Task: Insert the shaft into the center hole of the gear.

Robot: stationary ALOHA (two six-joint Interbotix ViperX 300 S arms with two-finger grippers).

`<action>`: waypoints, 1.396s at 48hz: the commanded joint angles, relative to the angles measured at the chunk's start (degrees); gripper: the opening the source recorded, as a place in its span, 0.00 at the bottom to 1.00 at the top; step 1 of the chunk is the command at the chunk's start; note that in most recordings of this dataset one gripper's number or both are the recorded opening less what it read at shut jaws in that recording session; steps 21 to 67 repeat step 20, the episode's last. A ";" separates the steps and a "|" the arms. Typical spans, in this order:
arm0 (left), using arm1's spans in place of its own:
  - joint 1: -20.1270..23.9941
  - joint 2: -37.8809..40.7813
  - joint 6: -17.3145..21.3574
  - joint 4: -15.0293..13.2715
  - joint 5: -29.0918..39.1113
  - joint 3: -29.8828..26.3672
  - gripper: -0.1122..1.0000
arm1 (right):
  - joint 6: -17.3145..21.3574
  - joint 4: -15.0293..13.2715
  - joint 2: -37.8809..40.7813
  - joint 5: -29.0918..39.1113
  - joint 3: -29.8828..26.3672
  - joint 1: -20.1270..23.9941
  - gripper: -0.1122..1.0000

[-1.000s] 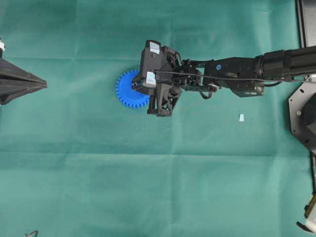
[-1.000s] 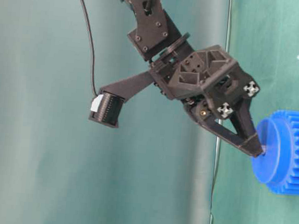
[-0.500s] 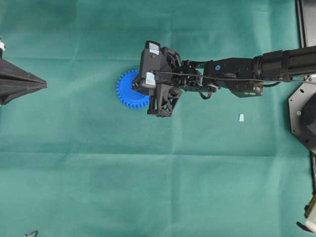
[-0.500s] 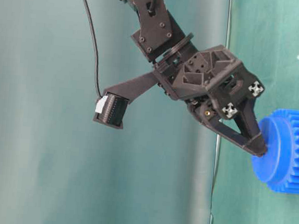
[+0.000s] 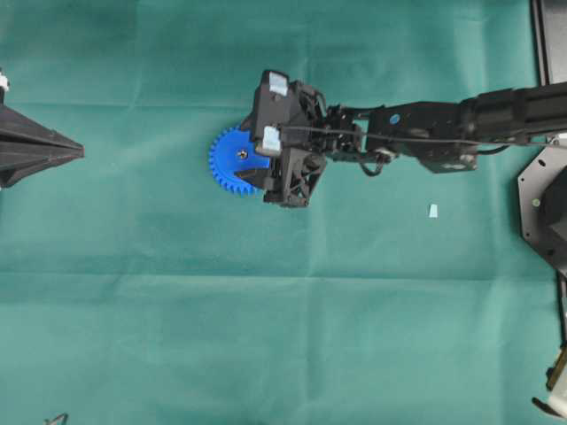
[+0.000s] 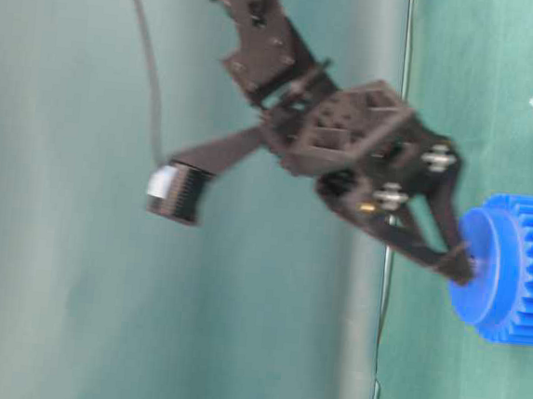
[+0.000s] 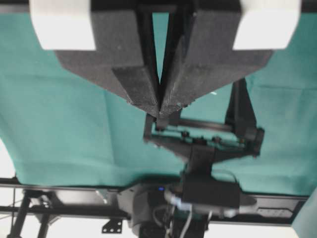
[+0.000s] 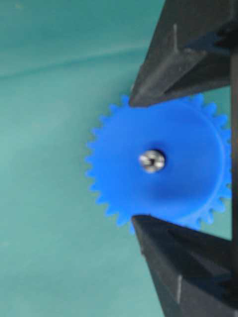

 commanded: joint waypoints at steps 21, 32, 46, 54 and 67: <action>0.00 0.26 0.00 0.18 -0.26 -1.49 0.10 | -0.26 -1.05 -18.63 6.42 3.16 0.09 0.90; 0.00 0.26 0.00 0.18 -0.26 -1.49 0.10 | -0.26 -1.05 -18.63 6.42 3.16 0.09 0.90; 0.00 0.26 0.00 0.18 -0.26 -1.49 0.10 | -0.26 -1.05 -18.63 6.42 3.16 0.09 0.90; 0.00 0.26 0.00 0.18 -0.26 -1.49 0.10 | -0.26 -1.05 -18.63 6.42 3.16 0.09 0.90; 0.00 0.26 0.00 0.18 -0.26 -1.49 0.10 | -0.26 -1.05 -18.63 6.42 3.16 0.09 0.90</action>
